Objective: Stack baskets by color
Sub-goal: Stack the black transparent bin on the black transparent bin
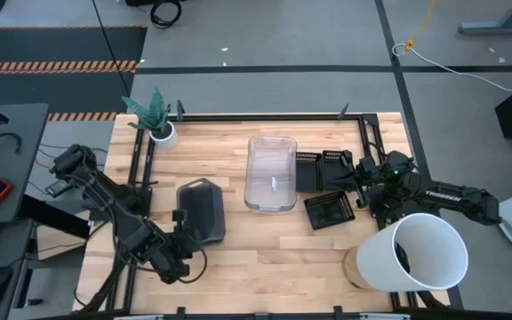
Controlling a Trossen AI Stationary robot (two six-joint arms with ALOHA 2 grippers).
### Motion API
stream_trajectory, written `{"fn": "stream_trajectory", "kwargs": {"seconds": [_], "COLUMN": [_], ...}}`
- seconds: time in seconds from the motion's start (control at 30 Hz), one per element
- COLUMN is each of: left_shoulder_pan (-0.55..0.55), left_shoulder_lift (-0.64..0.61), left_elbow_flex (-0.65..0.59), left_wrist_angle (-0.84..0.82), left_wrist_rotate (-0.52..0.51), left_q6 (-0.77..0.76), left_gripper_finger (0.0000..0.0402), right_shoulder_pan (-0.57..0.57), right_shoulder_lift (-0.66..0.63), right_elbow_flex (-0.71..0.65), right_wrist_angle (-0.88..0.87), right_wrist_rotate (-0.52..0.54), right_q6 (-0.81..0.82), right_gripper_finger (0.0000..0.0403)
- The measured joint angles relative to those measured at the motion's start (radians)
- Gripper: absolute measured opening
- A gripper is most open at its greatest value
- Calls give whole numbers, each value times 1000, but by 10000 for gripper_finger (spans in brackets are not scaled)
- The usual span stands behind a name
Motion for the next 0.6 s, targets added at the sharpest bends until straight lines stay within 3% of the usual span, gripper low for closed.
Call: {"fn": "stream_trajectory", "kwargs": {"seconds": [0.23,0.6], "left_shoulder_pan": [3,28], "left_shoulder_lift": [0,1], "left_elbow_flex": [9,110], "left_wrist_angle": [-31,-182], "left_wrist_rotate": [28,150], "left_q6": [-3,-14], "left_gripper_finger": [13,6], "right_shoulder_pan": [0,0], "right_shoulder_lift": [0,0], "right_elbow_flex": [0,0], "right_wrist_angle": [0,0], "right_wrist_rotate": [0,0], "right_q6": [0,0], "right_gripper_finger": [14,14]}}
